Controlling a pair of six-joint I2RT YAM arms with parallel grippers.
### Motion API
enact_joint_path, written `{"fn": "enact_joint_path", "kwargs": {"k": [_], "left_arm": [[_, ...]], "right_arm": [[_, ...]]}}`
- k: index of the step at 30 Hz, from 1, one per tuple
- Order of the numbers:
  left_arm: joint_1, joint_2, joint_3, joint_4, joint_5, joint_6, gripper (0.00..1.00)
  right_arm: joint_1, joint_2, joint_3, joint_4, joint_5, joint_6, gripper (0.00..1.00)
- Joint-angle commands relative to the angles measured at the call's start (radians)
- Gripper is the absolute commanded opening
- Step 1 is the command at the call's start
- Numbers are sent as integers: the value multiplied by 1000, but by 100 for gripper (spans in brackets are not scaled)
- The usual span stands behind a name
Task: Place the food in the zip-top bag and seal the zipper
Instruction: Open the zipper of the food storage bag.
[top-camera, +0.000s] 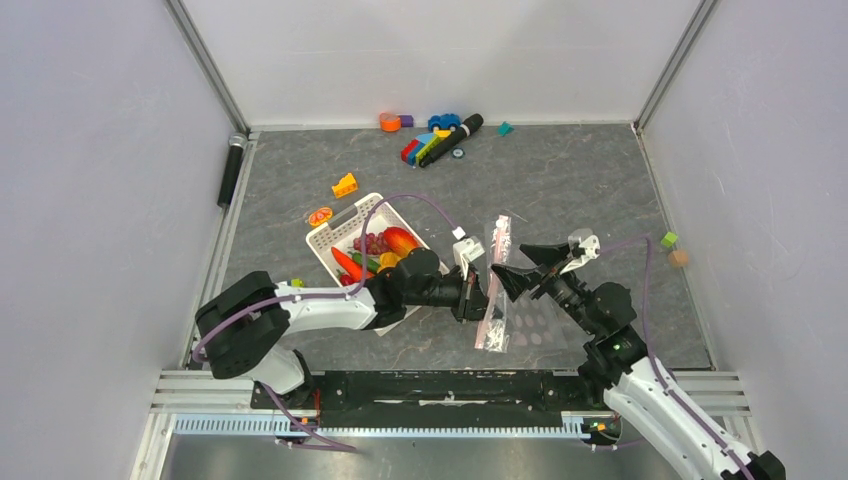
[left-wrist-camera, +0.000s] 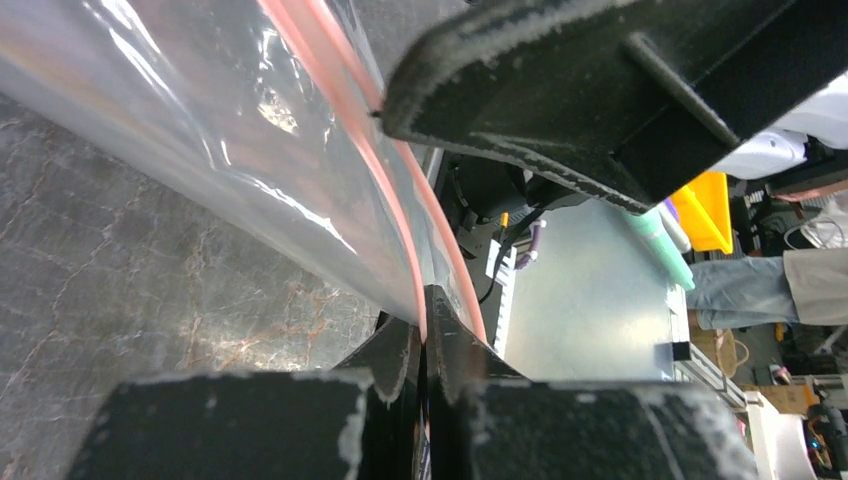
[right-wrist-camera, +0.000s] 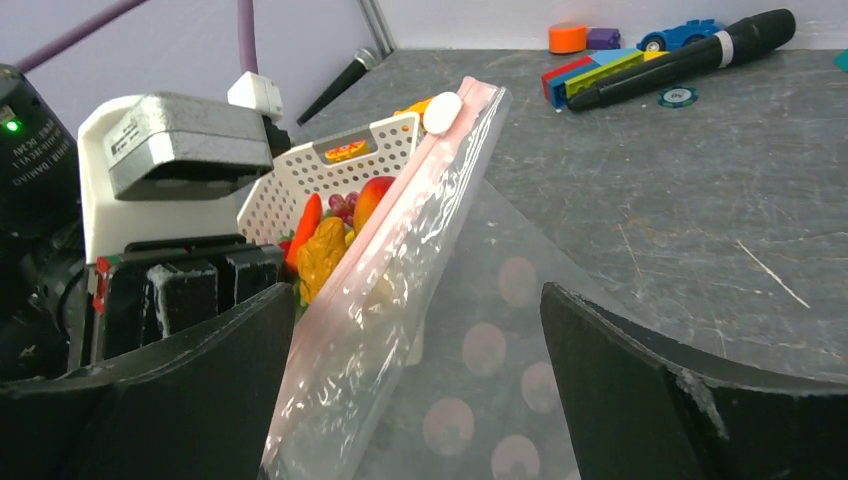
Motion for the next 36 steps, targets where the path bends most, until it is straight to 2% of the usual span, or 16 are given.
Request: {"fn": "enact_joint_path", "kwargs": {"k": [1, 7, 12, 20, 25, 30, 36], "left_arm": [[-3, -44, 3, -51, -63, 42, 2], [-2, -65, 4, -153, -125, 42, 2], [-2, -67, -22, -201, -186, 49, 2], [-1, -18, 45, -279, -337, 118, 2], [10, 37, 108, -285, -405, 98, 2], [28, 95, 166, -326, -453, 64, 2], [31, 120, 206, -369, -441, 33, 2]], "right_arm": [[-2, -52, 61, -142, 21, -102, 98], [-2, -87, 150, -336, -91, -279, 98], [-3, -93, 81, -259, -171, -265, 98], [0, 37, 155, -372, -37, -300, 98], [34, 117, 163, -406, 61, -313, 98], [156, 166, 154, -403, 210, -334, 98], [303, 245, 154, -362, 428, -348, 98]]}}
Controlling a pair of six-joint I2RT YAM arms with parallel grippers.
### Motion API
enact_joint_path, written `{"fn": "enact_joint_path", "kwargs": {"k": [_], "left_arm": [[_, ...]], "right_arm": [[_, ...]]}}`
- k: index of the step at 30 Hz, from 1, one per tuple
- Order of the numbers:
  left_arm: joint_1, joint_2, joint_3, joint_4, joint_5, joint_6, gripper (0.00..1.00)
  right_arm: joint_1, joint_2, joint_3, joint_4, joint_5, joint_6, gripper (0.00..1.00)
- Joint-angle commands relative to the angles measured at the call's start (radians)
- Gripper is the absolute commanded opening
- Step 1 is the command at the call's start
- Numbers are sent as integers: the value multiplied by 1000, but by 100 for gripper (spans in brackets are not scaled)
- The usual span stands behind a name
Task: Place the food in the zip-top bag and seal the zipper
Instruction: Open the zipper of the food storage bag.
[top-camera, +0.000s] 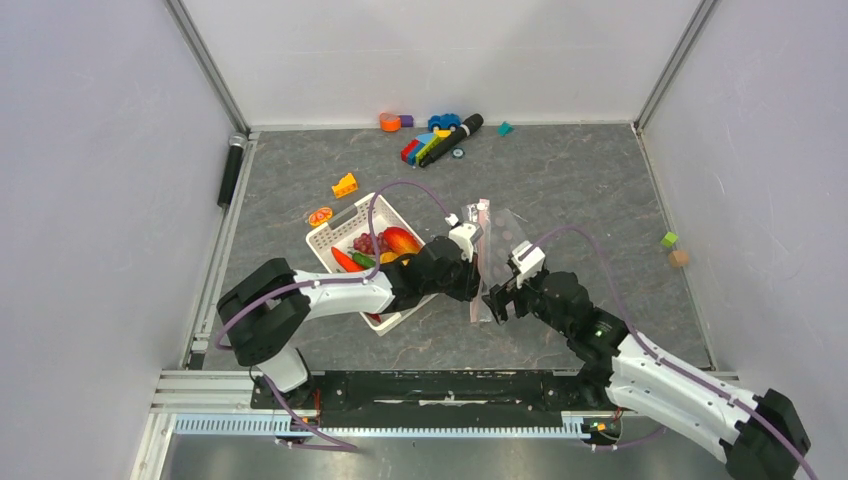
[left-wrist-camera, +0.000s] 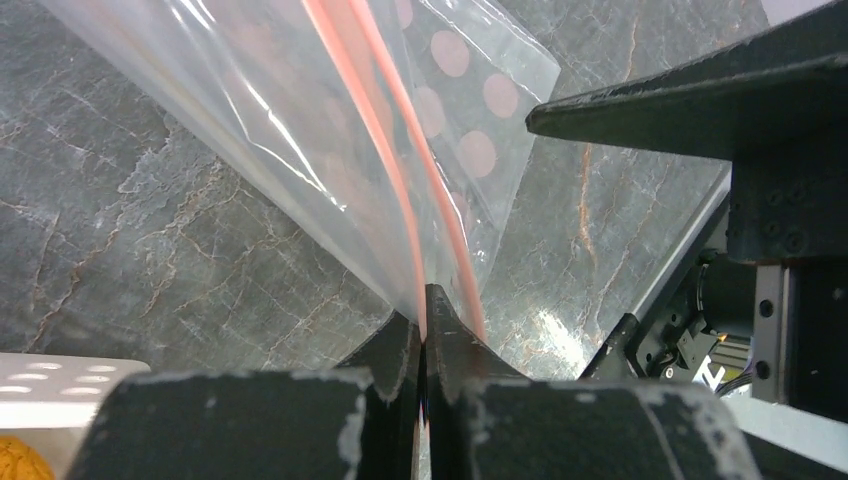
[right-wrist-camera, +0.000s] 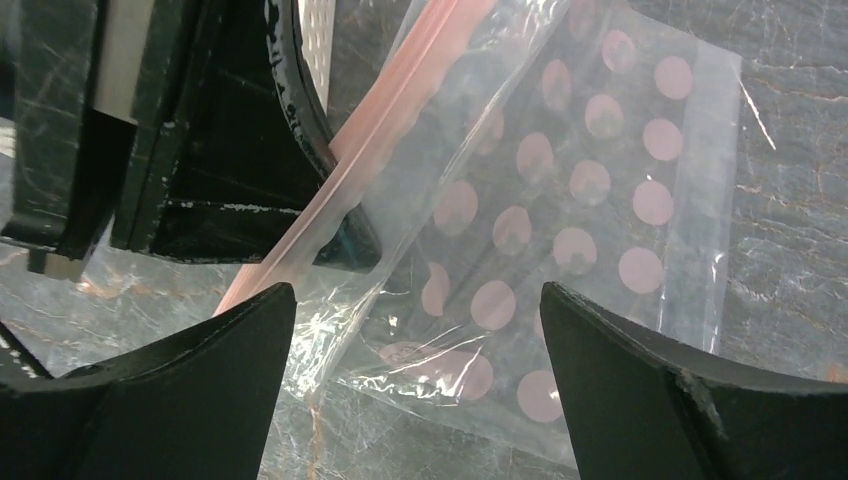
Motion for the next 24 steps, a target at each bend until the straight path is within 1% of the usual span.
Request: {"fn": "enact_joint_path", "kwargs": {"k": [1, 5, 8, 10, 14, 20, 24], "left_arm": [[2, 6, 43, -17, -21, -29, 2], [2, 1, 41, -17, -1, -40, 2], [2, -8, 35, -6, 10, -52, 2], [2, -18, 25, 7, 19, -60, 2], [3, -36, 8, 37, 48, -63, 2], [1, -48, -6, 54, 53, -71, 2], [1, -64, -6, 48, 22, -109, 2]], "right_arm": [[67, 47, 43, 57, 200, -25, 98], [99, 54, 61, 45, 296, -37, 98], [113, 38, 65, 39, 309, -39, 98], [122, 25, 64, 46, 286, -35, 98], [127, -6, 61, 91, 166, -25, 98], [127, -63, 52, 154, 52, -8, 98], [128, -52, 42, 131, 42, 2, 98]]}}
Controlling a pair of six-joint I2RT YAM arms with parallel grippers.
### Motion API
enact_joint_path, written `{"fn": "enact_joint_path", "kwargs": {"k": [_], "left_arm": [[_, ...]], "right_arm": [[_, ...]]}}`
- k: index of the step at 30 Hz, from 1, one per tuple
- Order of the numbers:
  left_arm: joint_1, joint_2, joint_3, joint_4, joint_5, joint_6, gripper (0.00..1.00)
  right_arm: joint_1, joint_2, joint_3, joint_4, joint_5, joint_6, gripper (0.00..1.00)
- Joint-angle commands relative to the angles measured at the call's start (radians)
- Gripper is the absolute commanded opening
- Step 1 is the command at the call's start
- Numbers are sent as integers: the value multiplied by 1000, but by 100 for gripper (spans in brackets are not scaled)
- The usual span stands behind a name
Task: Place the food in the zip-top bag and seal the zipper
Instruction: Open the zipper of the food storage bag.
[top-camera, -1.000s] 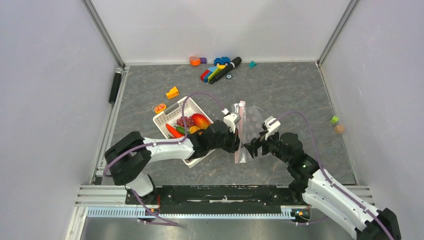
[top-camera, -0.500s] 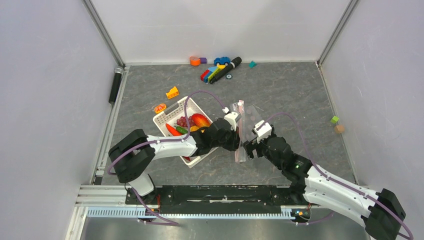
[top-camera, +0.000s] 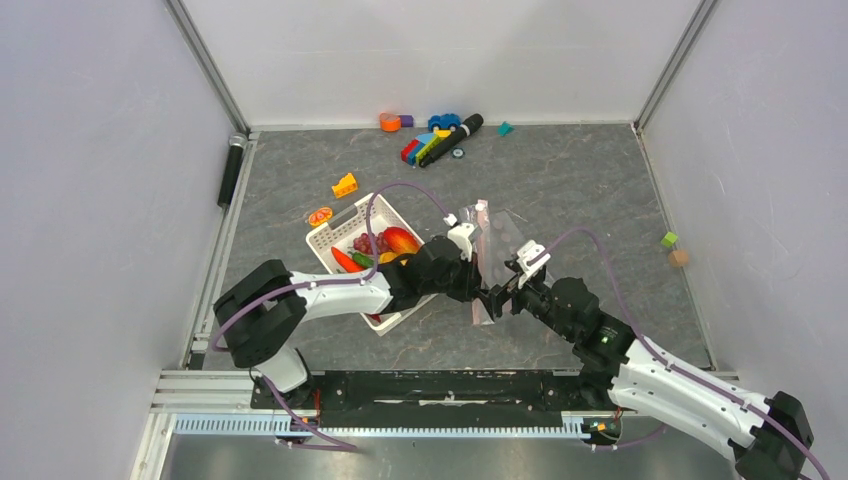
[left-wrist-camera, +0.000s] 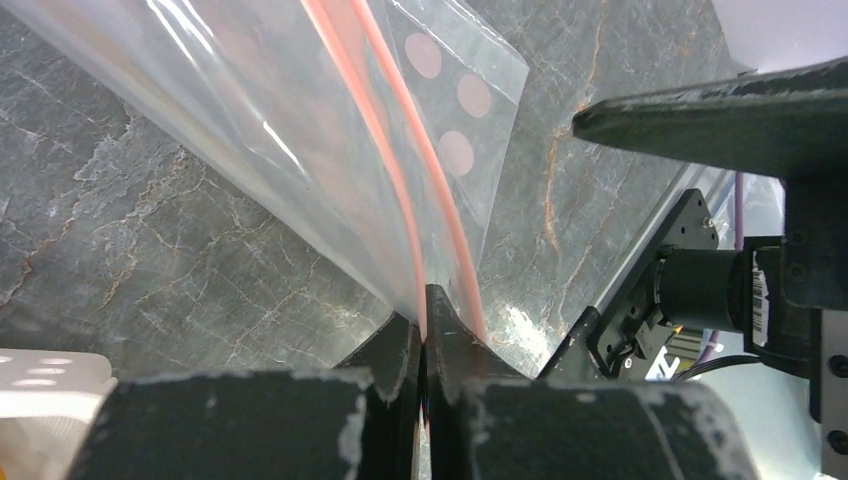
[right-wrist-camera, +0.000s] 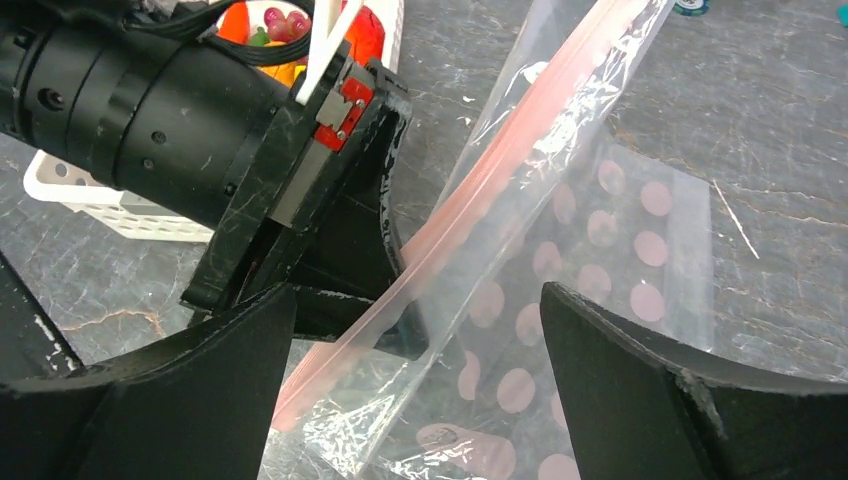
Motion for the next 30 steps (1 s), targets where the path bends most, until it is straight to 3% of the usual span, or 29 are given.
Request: {"fn": "enact_joint_path", "kwargs": {"k": [1, 6, 15, 30], "left_arm": [[0, -60, -7, 42, -35, -67, 2], [0, -89, -5, -16, -133, -88, 2], [1, -99, -8, -27, -182, -136, 2], [-2, -83, -10, 22, -107, -190, 2]], "right_arm": [[5, 9, 22, 13, -52, 13, 98], [10, 18, 24, -45, -82, -19, 98], [44, 81, 7, 43, -118, -45, 98], [60, 100, -32, 52, 336, 45, 97]]}}
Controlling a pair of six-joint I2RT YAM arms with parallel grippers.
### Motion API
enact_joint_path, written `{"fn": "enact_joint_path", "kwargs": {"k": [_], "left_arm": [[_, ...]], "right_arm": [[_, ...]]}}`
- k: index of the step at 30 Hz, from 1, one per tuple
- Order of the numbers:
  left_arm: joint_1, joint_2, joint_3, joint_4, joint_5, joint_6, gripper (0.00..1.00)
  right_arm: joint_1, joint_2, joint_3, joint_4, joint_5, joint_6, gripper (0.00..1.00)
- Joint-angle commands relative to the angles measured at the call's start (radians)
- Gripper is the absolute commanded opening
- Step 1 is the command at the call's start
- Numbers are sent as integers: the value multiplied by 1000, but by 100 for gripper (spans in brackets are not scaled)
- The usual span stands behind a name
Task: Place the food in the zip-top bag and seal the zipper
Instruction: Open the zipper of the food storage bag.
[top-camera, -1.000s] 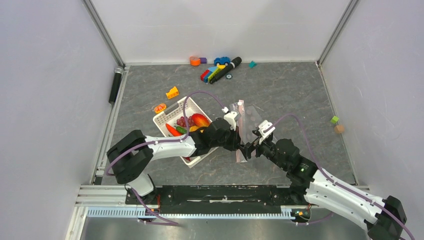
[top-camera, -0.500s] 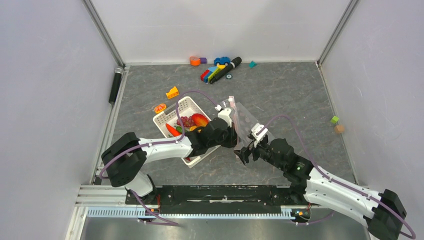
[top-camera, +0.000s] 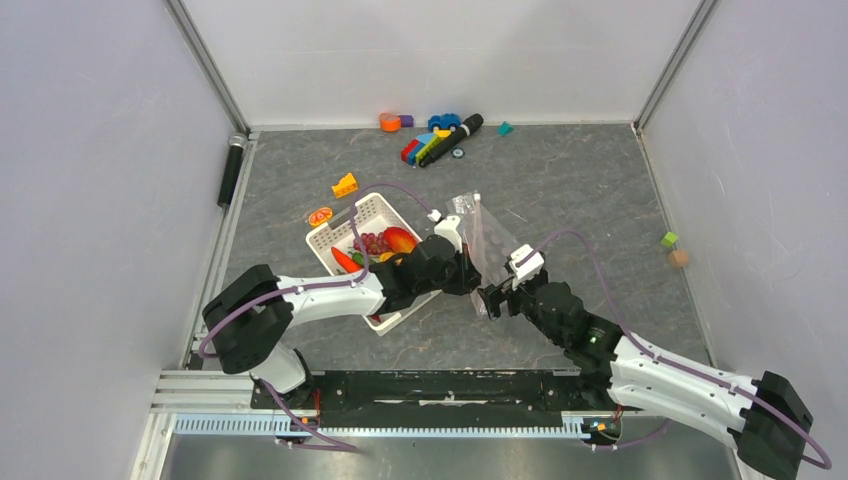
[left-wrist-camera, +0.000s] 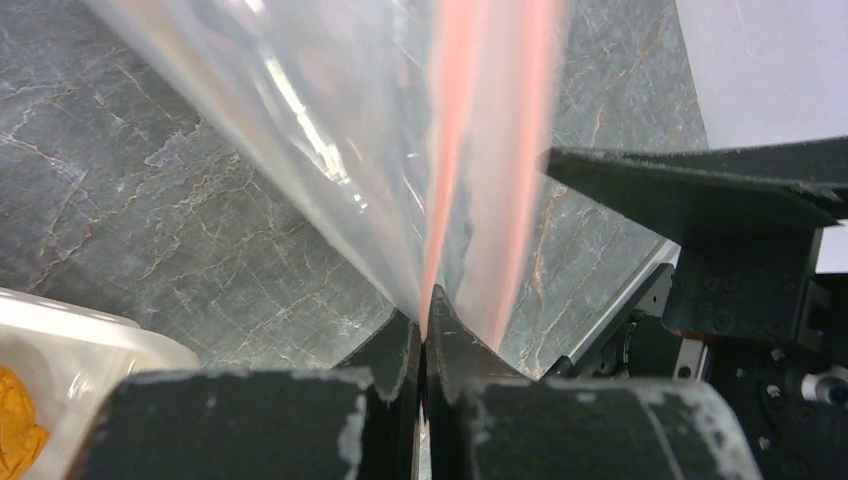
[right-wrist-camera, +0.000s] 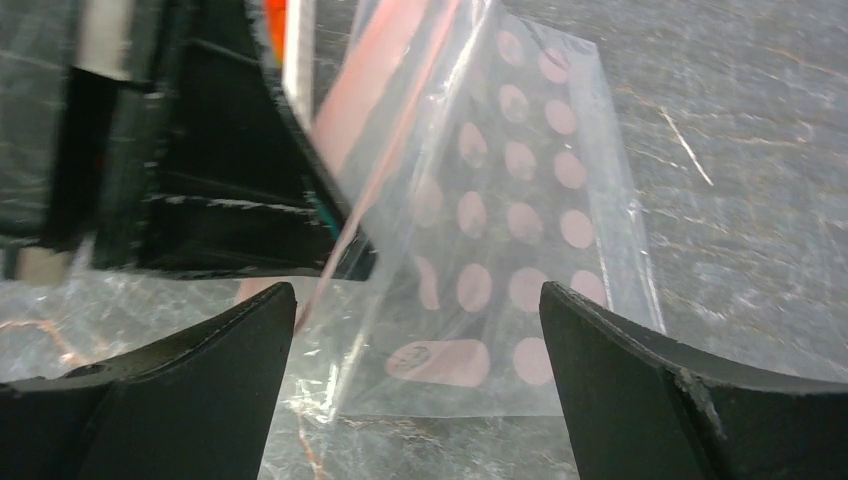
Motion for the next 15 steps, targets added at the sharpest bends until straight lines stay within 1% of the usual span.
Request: {"fn": "enact_joint_path", "kwargs": {"k": [1, 7, 9, 15], "left_arm": [[-2, -21, -2, 51, 19, -47, 2], [-5, -3, 7, 38, 37, -46, 2], [-10, 5, 12, 40, 38, -36, 2], [-30, 15, 20, 66, 113, -1, 2]], "right_arm": [[2, 18, 13, 0, 195, 43, 97], [2, 3, -4, 2, 311, 71, 97], [2, 10, -4, 15, 328, 84, 97], [2, 67, 10, 90, 361, 158, 96]]}}
